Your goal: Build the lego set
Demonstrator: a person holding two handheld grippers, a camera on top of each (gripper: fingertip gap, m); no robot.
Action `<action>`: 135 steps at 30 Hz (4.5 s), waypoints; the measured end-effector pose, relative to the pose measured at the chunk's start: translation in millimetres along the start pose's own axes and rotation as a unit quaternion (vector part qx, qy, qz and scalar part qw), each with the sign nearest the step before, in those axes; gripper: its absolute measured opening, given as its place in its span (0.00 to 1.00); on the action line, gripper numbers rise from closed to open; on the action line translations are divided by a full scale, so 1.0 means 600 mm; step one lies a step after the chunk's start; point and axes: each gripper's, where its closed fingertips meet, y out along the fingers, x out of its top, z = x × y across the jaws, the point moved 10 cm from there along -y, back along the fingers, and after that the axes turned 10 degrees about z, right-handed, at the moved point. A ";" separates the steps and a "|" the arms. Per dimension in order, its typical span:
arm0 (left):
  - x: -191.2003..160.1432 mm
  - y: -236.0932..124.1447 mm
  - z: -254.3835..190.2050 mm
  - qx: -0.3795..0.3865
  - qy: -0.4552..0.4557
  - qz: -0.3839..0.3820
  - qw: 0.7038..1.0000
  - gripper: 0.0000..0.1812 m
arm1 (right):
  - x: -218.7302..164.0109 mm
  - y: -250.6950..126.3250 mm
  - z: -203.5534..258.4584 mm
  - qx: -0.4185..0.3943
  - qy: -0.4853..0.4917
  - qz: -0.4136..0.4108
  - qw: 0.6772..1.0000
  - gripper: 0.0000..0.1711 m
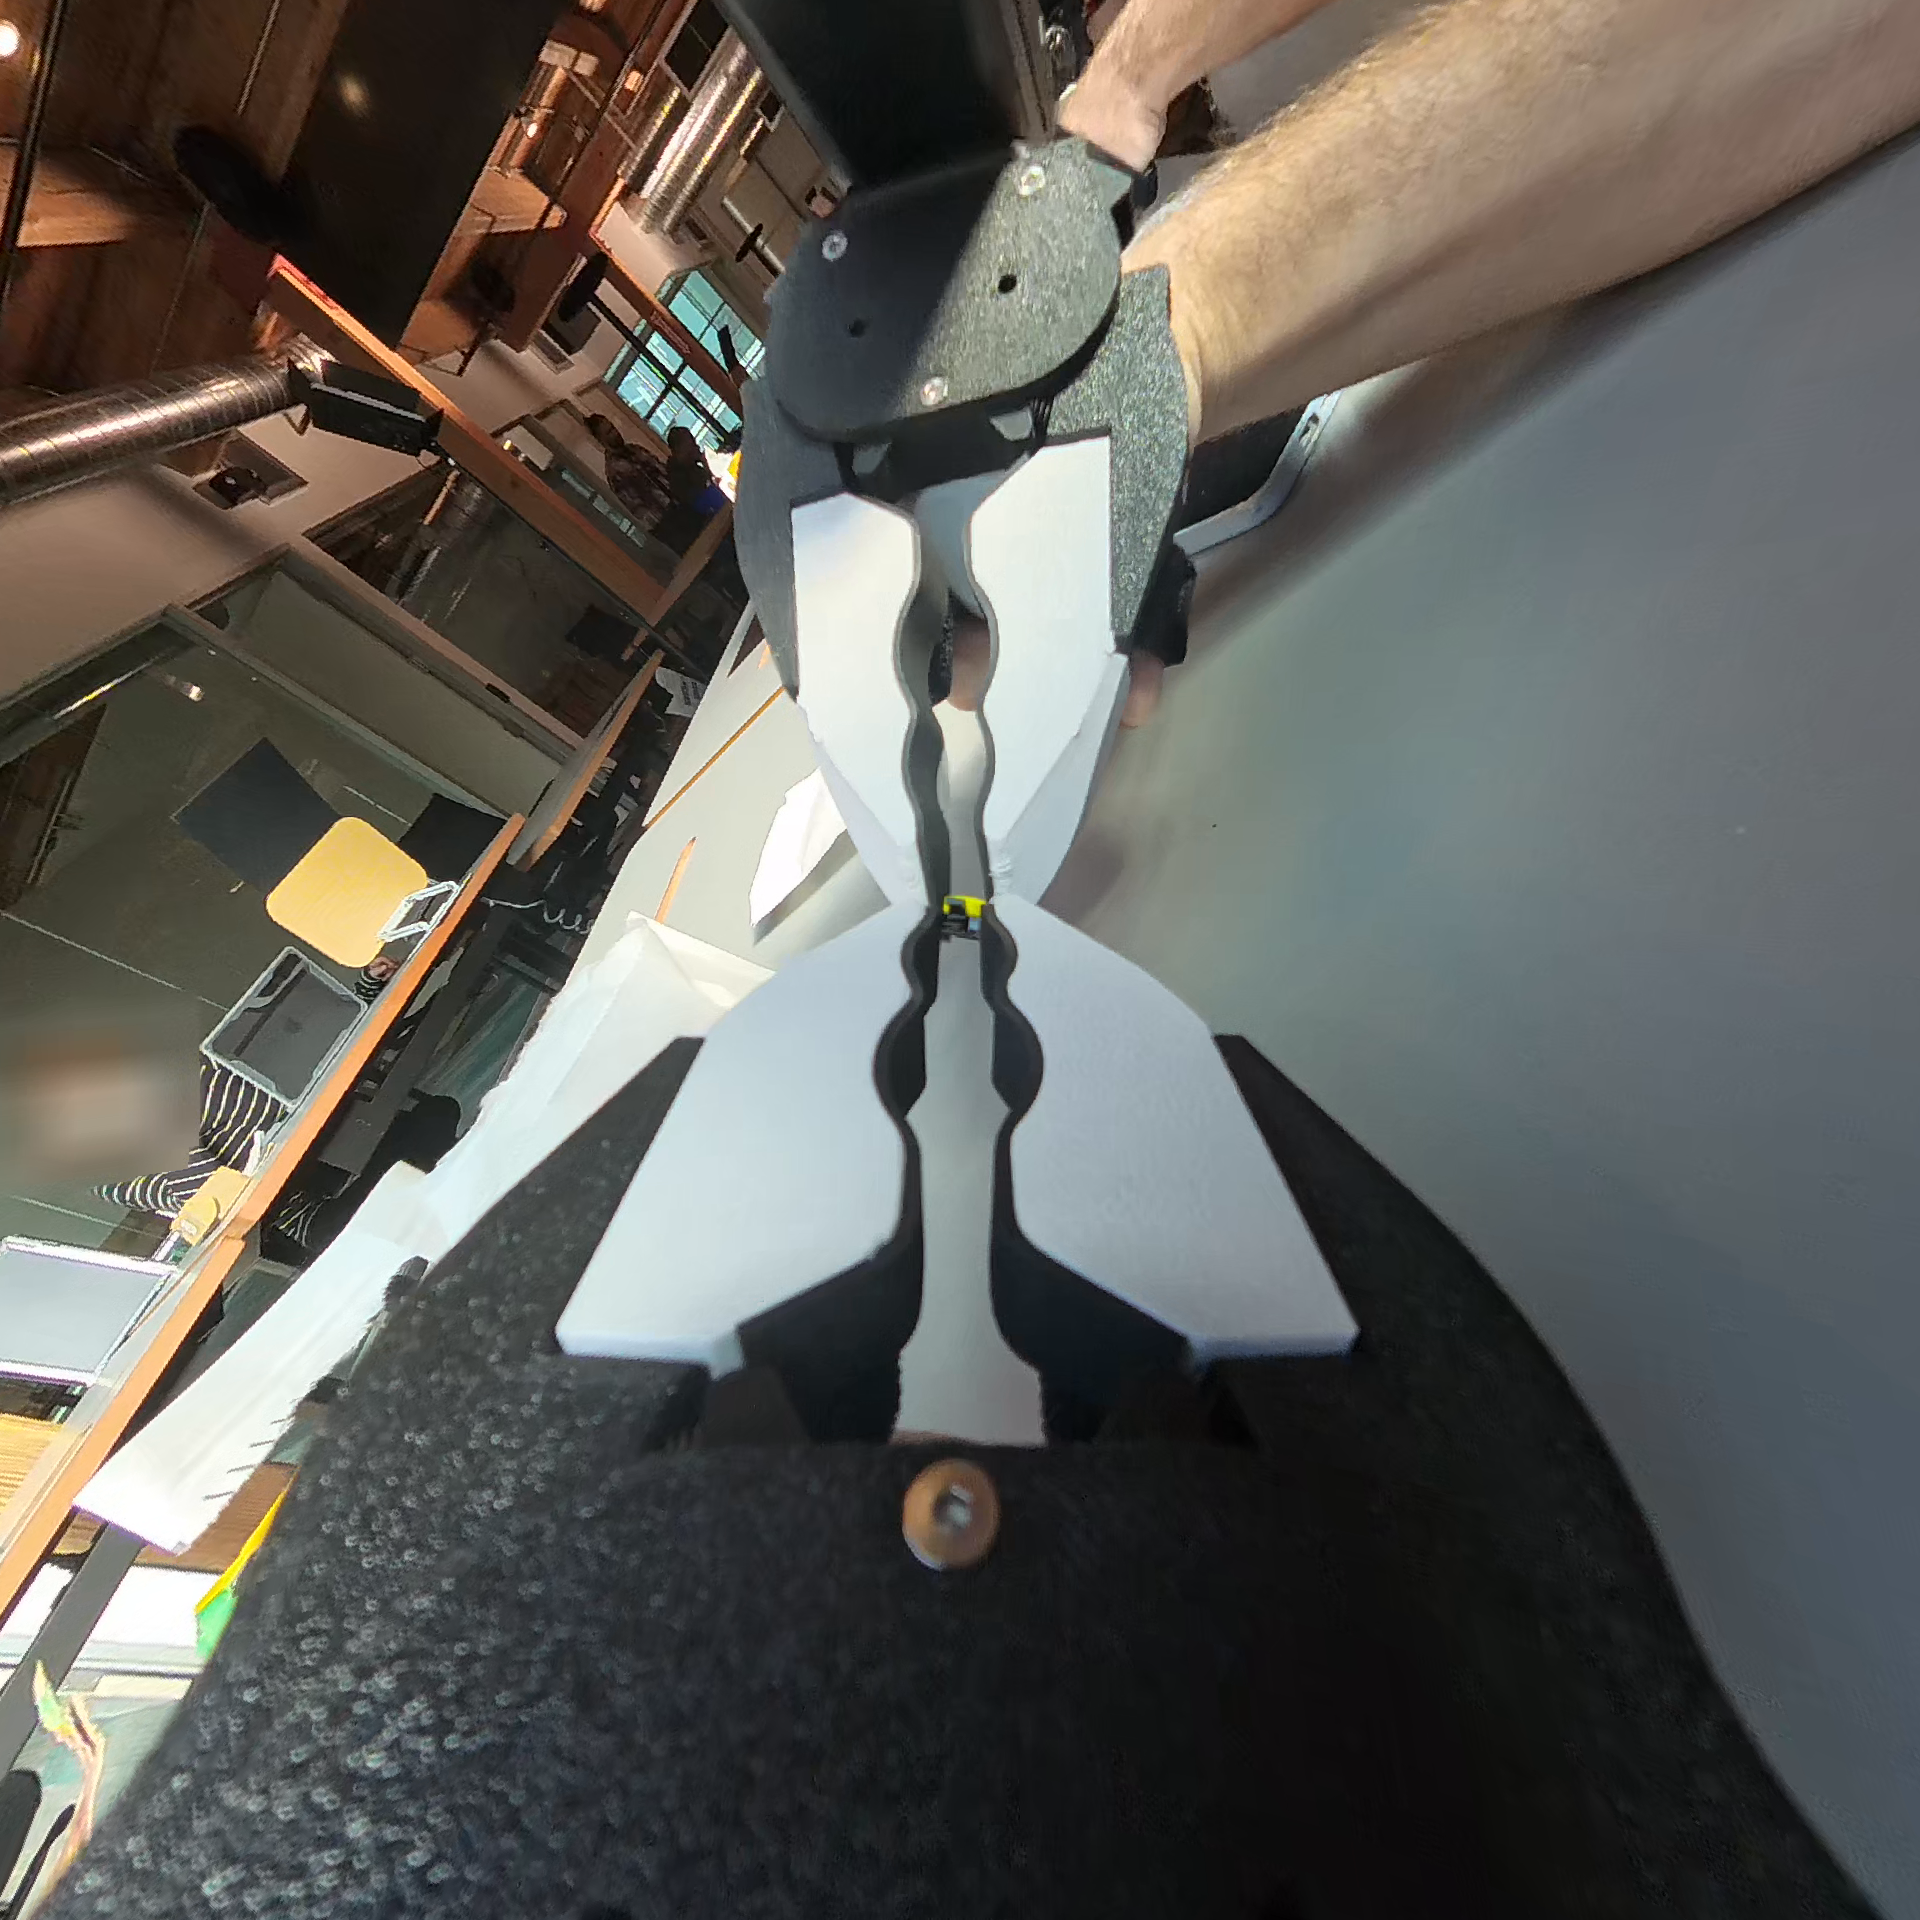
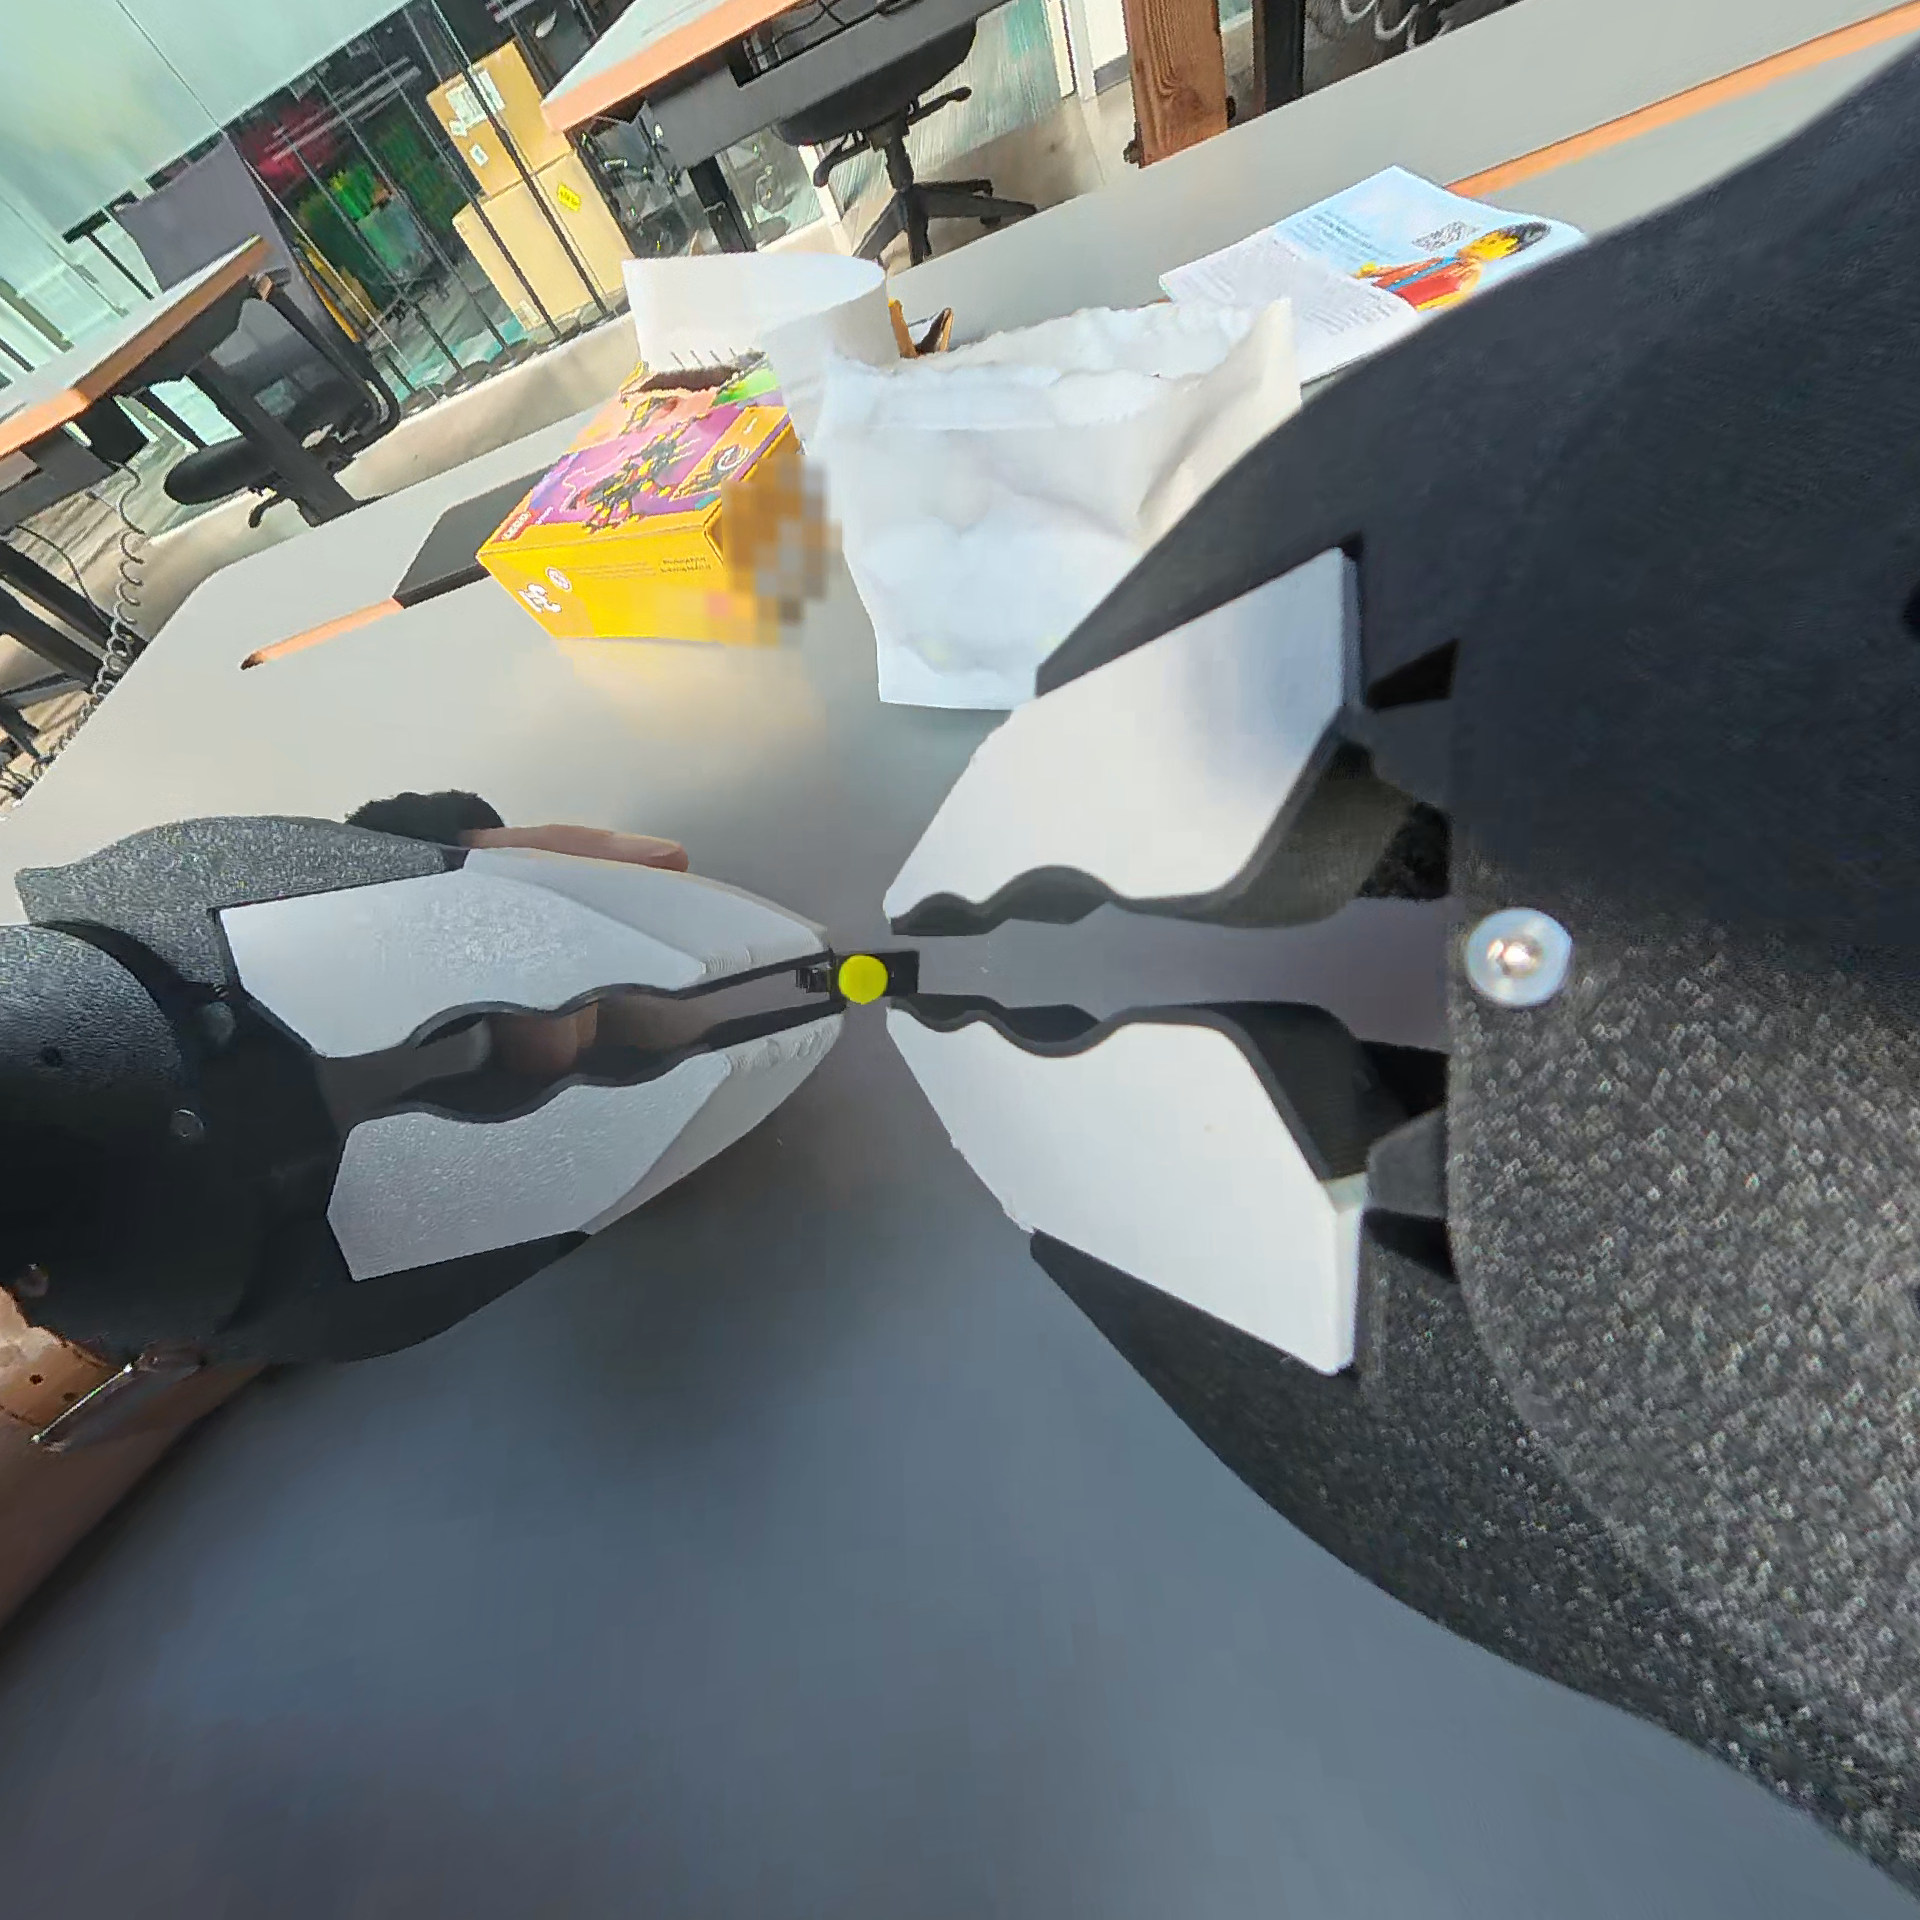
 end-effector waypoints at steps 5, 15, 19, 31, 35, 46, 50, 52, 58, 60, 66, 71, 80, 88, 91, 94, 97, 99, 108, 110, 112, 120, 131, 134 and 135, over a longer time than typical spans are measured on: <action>-0.008 0.002 0.009 0.022 -0.021 0.038 0.999 0.03 | 0.002 -0.001 -0.005 -0.044 0.005 0.006 0.999 0.10; -0.007 0.001 0.007 0.000 -0.029 0.027 0.999 0.03 | 0.009 0.010 0.004 -0.046 -0.015 0.003 0.999 0.05; -0.007 0.001 0.005 -0.002 -0.029 0.031 0.999 0.03 | 0.008 0.009 0.004 -0.046 -0.019 0.005 0.999 0.04; -0.011 -0.006 0.017 0.023 -0.075 0.007 0.997 0.11 | 0.006 -0.007 -0.035 0.001 0.183 -0.163 0.970 0.04; -0.006 -0.014 0.024 0.032 -0.099 -0.028 0.994 0.13 | 0.016 -0.005 -0.034 0.033 0.228 -0.248 0.941 0.04; -0.003 -0.035 0.041 -0.058 -0.208 -0.137 0.967 0.05 | 0.021 0.014 -0.026 0.113 0.258 -0.307 0.909 0.04; -0.003 -0.037 0.042 -0.056 -0.201 -0.123 0.970 0.04 | 0.021 0.014 -0.027 0.118 0.259 -0.297 0.912 0.04; -0.003 -0.036 0.043 -0.052 -0.198 -0.110 0.973 0.04 | 0.022 0.011 -0.029 0.108 0.252 -0.280 0.920 0.04; 0.001 -0.029 0.040 -0.069 -0.185 -0.080 0.977 0.04 | 0.023 -0.003 -0.026 0.090 0.198 -0.217 0.951 0.04; 0.000 -0.028 0.039 -0.075 -0.181 -0.071 0.978 0.04 | 0.023 -0.007 -0.025 0.081 0.181 -0.197 0.960 0.04; -0.001 -0.016 0.027 -0.087 -0.127 -0.006 0.988 0.04 | 0.018 -0.010 -0.014 0.051 0.089 -0.077 0.992 0.04; 0.001 -0.014 0.026 -0.092 -0.109 0.028 0.989 0.04 | -0.001 0.000 -0.009 -0.010 0.025 0.056 0.998 0.00; -0.006 -0.006 0.020 -0.063 -0.062 0.061 0.994 0.04 | 0.011 -0.003 -0.007 0.040 0.076 -0.037 0.996 0.07; -0.005 -0.002 0.012 -0.066 -0.026 0.080 0.994 0.04 | 0.013 0.005 -0.001 0.031 0.056 -0.019 0.998 0.05; -0.004 0.001 0.007 -0.069 -0.018 0.085 0.994 0.04 | 0.013 0.012 0.005 0.028 0.040 -0.002 0.999 0.04; -0.003 0.001 0.008 -0.071 -0.023 0.083 0.994 0.04 | 0.014 0.010 0.004 0.030 0.037 0.002 0.999 0.04; -0.004 0.004 0.003 -0.062 -0.004 0.105 0.993 0.04 | 0.014 0.014 0.005 0.026 0.033 0.028 0.999 0.04; -0.006 0.005 0.004 -0.053 0.002 0.117 0.992 0.04 | 0.015 0.019 0.006 0.012 0.025 0.043 0.999 0.04; -0.010 0.018 -0.007 -0.032 0.050 0.180 0.982 0.04 | 0.010 0.046 0.016 -0.052 -0.047 0.171 0.983 0.01; -0.010 0.018 -0.006 -0.020 0.058 0.183 0.981 0.04 | 0.012 0.046 0.016 -0.063 -0.051 0.171 0.982 0.01; -0.008 0.016 -0.003 -0.017 0.049 0.177 0.983 0.04 | 0.015 0.043 0.013 -0.069 -0.047 0.169 0.982 0.01; -0.013 0.008 0.001 -0.015 0.039 0.144 0.989 0.04 | 0.014 0.022 0.012 -0.053 -0.030 0.066 0.996 0.01; -0.022 0.007 0.003 -0.015 0.040 0.147 0.988 0.04 | 0.014 0.026 0.009 -0.050 -0.004 0.050 0.998 0.09; -0.020 0.008 0.001 -0.017 0.042 0.144 0.989 0.04 | 0.016 0.030 0.012 -0.054 -0.012 0.050 0.997 0.07; -0.020 0.008 0.001 -0.017 0.042 0.144 0.989 0.04 | 0.015 0.032 0.013 -0.053 -0.016 0.058 0.997 0.06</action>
